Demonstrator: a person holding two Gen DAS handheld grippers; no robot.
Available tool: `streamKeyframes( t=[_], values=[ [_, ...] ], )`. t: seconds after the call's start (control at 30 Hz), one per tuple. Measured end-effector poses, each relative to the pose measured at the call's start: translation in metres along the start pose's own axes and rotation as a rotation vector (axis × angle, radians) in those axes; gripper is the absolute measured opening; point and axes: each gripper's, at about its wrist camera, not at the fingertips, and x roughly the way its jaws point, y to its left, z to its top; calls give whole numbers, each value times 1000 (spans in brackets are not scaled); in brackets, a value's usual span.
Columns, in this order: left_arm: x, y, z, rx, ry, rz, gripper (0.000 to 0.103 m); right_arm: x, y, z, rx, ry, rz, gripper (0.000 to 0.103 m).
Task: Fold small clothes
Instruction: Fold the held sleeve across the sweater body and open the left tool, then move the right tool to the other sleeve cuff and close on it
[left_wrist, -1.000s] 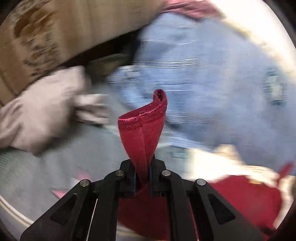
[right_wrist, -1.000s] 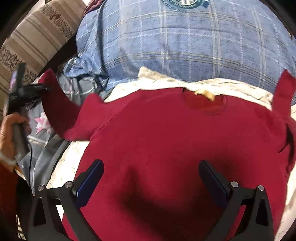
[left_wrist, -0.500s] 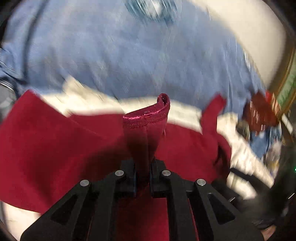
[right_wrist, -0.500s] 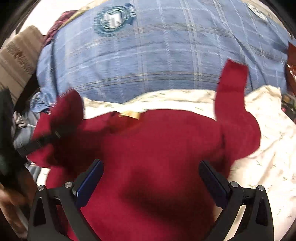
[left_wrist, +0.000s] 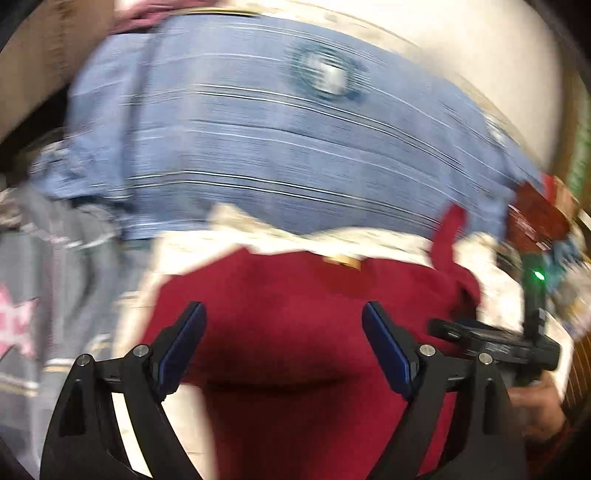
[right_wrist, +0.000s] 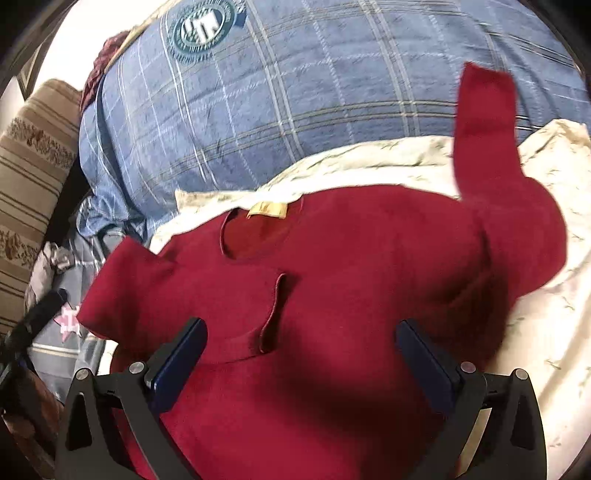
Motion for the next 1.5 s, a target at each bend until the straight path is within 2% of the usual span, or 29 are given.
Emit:
streamKeyframes(
  t=[0.07,0.13,0.17,0.2,0.23,0.27,0.3,0.37,0.43,0.53,0.63,0.73,0.77,0.87,0.93,1.0,1.03,1.1,1.17,1.27,1.33,1.37,1.43,1.5],
  values=[
    [5,29,-4,-69,-11,46,86,12,7,5,-37,3,-1,101],
    [9,55,-7,-151,-1,60,86,28,14,10,-87,20,-16,92],
    [11,64,-7,-195,-5,54,86,36,18,11,-116,35,-35,80],
    [10,72,-7,-226,-13,56,86,43,22,11,-144,50,-37,54],
    [11,78,-8,-245,-21,70,86,52,27,10,-172,82,-15,36],
    [10,81,-8,-249,-28,88,86,54,32,9,-196,83,-26,24],
    [10,82,-7,-242,-41,106,86,52,36,9,-224,76,-39,20],
    [10,79,-7,-226,-67,135,86,39,37,16,-241,61,-20,5],
    [9,77,-7,-218,-80,140,86,15,27,28,-203,14,14,5],
    [12,76,-8,-215,-81,129,86,-12,7,44,-197,-68,-111,5],
    [19,70,-9,-186,-58,128,86,-16,-18,51,-157,-67,-198,5],
    [30,62,-11,-158,-17,125,86,0,-33,50,-160,-37,-313,5],
    [35,59,-13,-144,-2,122,86,6,-38,49,-152,-18,-304,5],
    [47,47,-18,-94,31,138,86,22,-46,47,-137,25,-295,21],
    [56,40,-20,-61,50,152,86,7,-49,47,-100,-11,-287,31],
    [65,37,-22,-27,72,206,86,-12,-44,46,-79,-73,-250,49],
    [71,38,-23,-13,86,245,86,-19,-39,44,-80,-95,-216,51],
    [84,43,-26,-10,133,309,86,-17,-18,42,-116,-70,-107,51],
    [91,53,-28,-38,167,338,86,-1,14,38,-184,-17,12,51],
    [94,70,-30,-81,195,373,87,39,62,28,-308,55,105,50],
    [93,77,-31,-101,204,378,87,81,89,16,-370,150,126,46],
    [92,78,-31,-106,205,375,87,93,97,12,-399,173,102,49],
    [88,79,-29,-108,203,372,87,92,116,14,-462,112,45,51],
    [82,81,-27,-113,189,373,87,83,125,24,-446,94,79,51]
  ],
)
